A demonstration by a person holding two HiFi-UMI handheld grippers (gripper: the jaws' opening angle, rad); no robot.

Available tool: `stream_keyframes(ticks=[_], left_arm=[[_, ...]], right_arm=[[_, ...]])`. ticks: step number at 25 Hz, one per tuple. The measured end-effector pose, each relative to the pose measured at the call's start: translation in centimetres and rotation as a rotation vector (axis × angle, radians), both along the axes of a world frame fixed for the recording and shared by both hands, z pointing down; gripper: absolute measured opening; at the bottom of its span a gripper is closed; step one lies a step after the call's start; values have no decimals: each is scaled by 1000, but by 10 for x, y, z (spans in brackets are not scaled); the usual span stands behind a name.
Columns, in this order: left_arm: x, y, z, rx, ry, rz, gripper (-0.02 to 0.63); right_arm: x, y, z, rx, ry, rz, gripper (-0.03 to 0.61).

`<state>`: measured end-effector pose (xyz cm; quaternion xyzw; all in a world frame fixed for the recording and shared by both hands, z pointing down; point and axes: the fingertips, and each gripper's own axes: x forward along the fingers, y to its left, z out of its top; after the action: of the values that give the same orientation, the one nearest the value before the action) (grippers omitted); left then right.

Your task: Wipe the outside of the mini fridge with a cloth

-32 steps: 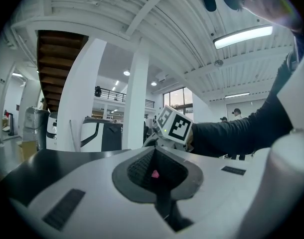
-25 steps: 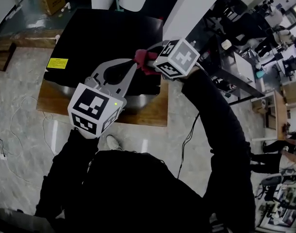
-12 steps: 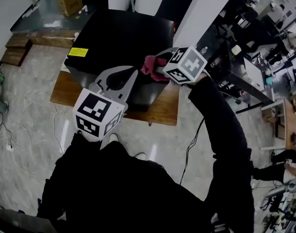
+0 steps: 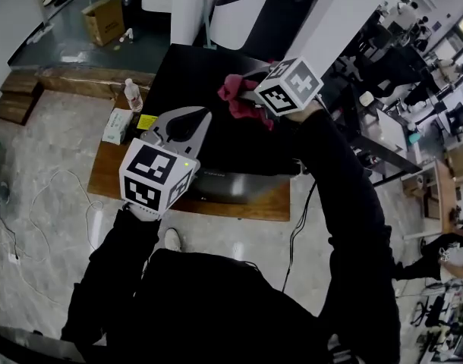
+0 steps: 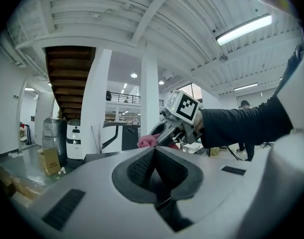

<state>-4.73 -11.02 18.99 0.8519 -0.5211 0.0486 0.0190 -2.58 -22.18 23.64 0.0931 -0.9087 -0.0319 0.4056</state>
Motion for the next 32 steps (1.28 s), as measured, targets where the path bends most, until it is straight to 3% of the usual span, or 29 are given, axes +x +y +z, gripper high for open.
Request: stream_keyframes(ticks=[4, 11, 18, 24, 32], left_arm=[[-43, -29, 9, -25, 15, 48, 3], [-99, -58, 21, -39, 21, 103, 3], [-121, -82, 28, -74, 46, 148, 3], [-140, -94, 43, -96, 55, 174, 3], [-134, -82, 55, -108, 49, 172, 3]], right_arm=[[-52, -54, 11, 7, 44, 35, 127], [-119, -128, 19, -29, 23, 159, 127], [-148, -185, 62, 52, 206, 158, 130], [-159, -191, 73, 44, 191, 160, 112], [-156, -146, 76, 70, 195, 101, 109]])
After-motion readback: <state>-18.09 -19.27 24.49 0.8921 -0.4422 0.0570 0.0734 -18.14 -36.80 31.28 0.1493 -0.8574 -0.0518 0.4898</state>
